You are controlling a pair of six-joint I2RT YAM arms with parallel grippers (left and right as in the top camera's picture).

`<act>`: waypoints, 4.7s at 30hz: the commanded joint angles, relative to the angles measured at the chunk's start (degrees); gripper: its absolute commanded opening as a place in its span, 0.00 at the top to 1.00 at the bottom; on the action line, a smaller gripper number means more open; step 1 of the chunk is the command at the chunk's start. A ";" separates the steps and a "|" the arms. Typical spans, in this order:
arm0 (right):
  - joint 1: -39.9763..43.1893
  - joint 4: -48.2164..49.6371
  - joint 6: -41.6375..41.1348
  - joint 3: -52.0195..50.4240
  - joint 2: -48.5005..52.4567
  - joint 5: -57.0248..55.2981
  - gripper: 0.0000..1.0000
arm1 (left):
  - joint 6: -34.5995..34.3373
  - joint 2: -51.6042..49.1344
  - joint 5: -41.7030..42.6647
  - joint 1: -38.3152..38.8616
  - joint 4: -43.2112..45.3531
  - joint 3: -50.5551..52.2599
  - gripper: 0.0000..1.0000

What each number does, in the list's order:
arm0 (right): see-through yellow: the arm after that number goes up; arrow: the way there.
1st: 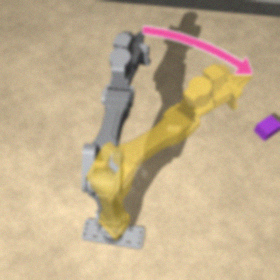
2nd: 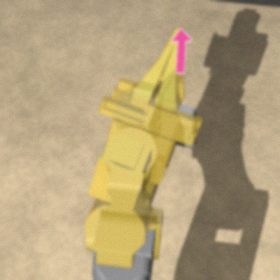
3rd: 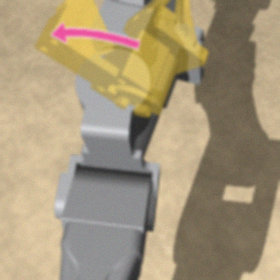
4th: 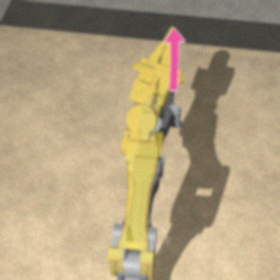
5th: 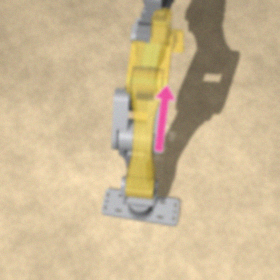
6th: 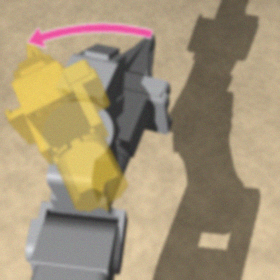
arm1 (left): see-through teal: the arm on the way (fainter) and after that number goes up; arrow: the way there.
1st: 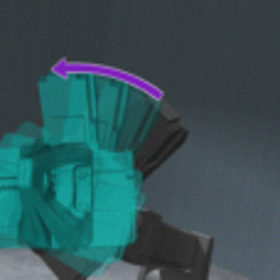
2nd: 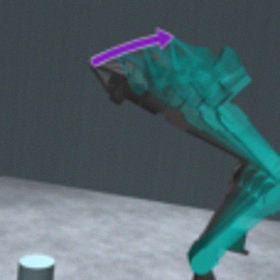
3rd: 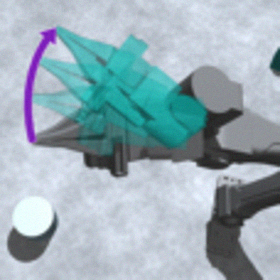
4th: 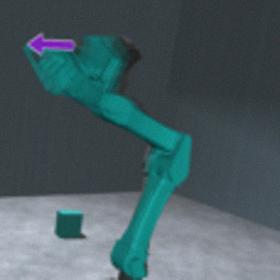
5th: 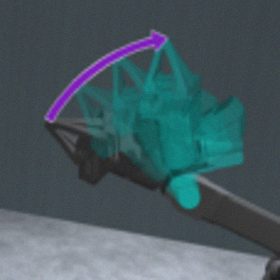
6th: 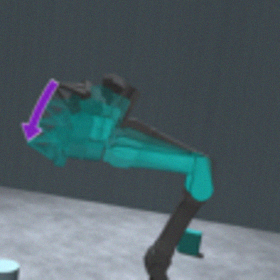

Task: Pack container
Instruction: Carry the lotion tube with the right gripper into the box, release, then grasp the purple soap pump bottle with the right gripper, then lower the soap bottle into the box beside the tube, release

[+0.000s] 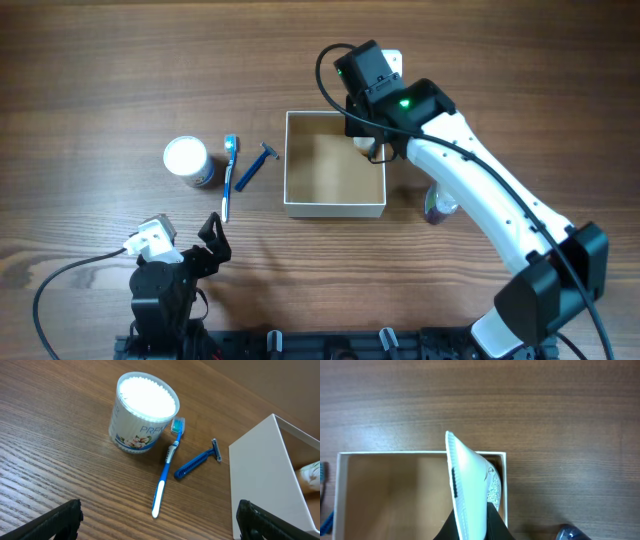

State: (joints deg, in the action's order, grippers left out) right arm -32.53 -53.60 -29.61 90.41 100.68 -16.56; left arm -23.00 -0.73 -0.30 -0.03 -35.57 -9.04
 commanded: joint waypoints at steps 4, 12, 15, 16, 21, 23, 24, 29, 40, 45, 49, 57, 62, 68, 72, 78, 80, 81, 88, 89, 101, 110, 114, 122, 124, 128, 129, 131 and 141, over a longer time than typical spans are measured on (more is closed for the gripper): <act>-0.07 1.81 -0.33 0.98 0.07 -1.27 0.76 | 0.11 0.46 0.26 0.26 0.24 0.13 0.00; 0.15 2.56 3.02 1.20 -6.80 -2.34 0.27 | 0.11 0.46 0.26 0.26 0.24 0.13 0.00; 0.59 0.81 3.08 1.20 -12.52 -3.78 0.22 | 0.11 0.46 0.26 0.26 0.24 0.13 0.00; 0.83 0.22 3.06 1.20 -13.97 -4.22 0.20 | 0.11 0.46 0.26 0.26 0.24 0.13 0.00; 4.94 -6.21 0.50 1.18 -21.44 -5.51 0.13 | 0.11 0.46 0.26 0.26 0.24 0.15 0.00; 8.35 -10.60 -2.14 1.18 -22.64 -5.51 0.08 | 0.11 0.46 0.26 0.26 0.24 0.13 0.00; 10.01 -12.96 -3.50 1.11 -22.69 -5.46 0.07 | 0.11 0.46 0.24 0.26 0.24 0.15 0.00; 17.42 -20.50 -6.54 -3.67 -21.27 1.22 0.06 | 0.11 0.46 0.26 0.26 0.24 0.13 0.00; 18.25 -13.29 -1.81 -21.22 -20.41 10.84 0.09 | 0.11 0.46 0.26 0.26 0.24 0.13 0.00; 18.25 -8.76 -1.79 -26.45 -20.41 10.84 0.10 | 0.11 0.46 0.26 0.26 0.24 0.13 0.00; 18.25 -5.97 -1.90 -29.94 -20.37 10.84 0.15 | 0.11 0.46 0.26 0.26 0.24 0.13 0.00; 18.25 -2.56 -2.03 -31.67 -20.37 10.12 0.34 | 0.11 0.46 0.26 0.26 0.24 0.15 0.00; 18.25 -1.22 -2.03 -31.65 -20.41 7.45 0.46 | 0.11 0.46 0.26 0.26 0.24 0.13 0.00; 18.25 -1.46 -1.81 -31.58 -21.38 6.43 0.55 | 0.11 0.46 0.26 0.26 0.24 0.15 0.00; 18.25 -3.13 -1.07 -29.62 -25.42 7.13 0.56 | 0.11 0.46 0.26 0.26 0.24 0.15 0.00; 18.25 -6.43 3.08 -22.77 -34.62 14.08 0.64 | 0.11 0.46 0.26 0.26 0.24 0.13 0.00; 18.25 -6.40 4.24 -20.92 -37.40 17.68 0.64 | 0.11 0.46 0.26 0.26 0.24 0.13 0.00; 18.25 -6.16 4.76 -20.09 -38.99 20.06 0.66 | 0.11 0.46 0.26 0.26 0.24 0.13 0.00; 16.15 -3.13 5.62 -19.43 -44.39 30.18 0.68 | 0.11 0.46 0.26 0.26 0.24 0.13 0.00; 15.08 -2.62 5.60 -19.43 -44.26 30.16 0.68 | 0.11 0.46 0.26 0.26 0.24 0.13 0.00; 4.63 7.78 1.16 -19.43 -27.32 20.44 0.69 | 0.11 0.46 0.26 0.26 0.24 0.15 0.00; 4.63 11.54 1.18 -19.47 -17.03 16.74 0.68 | 0.11 0.46 0.26 0.26 0.24 0.15 0.00; 4.02 10.27 1.36 -19.61 -15.96 16.24 0.62 | 0.11 0.46 0.26 0.26 0.24 0.15 0.00; -0.13 9.42 1.05 -19.65 -15.76 8.70 0.45 | 0.11 0.46 0.26 0.26 0.24 0.13 0.00; -0.66 9.05 0.94 -19.65 -15.76 7.43 0.45 | 0.11 0.46 0.26 0.26 0.24 0.15 0.00; -0.72 8.72 0.98 -19.65 -15.76 6.84 0.45 | 0.11 0.46 0.26 0.26 0.24 0.13 0.00; -0.72 8.55 0.98 -19.65 -15.80 6.82 0.45 | 0.11 0.46 0.26 0.26 0.24 0.13 0.00; -0.72 8.37 0.92 -19.65 -16.17 6.05 0.44 | 0.11 0.46 0.26 0.26 0.24 0.15 0.00; 6.58 7.30 -1.05 -19.56 -33.73 2.34 0.21 | 0.11 0.46 0.26 0.26 0.24 0.15 0.00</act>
State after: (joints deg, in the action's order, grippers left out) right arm -30.04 -46.13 -29.52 69.89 76.27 -11.42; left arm -23.00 -0.73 -0.30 -0.03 -35.59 -9.04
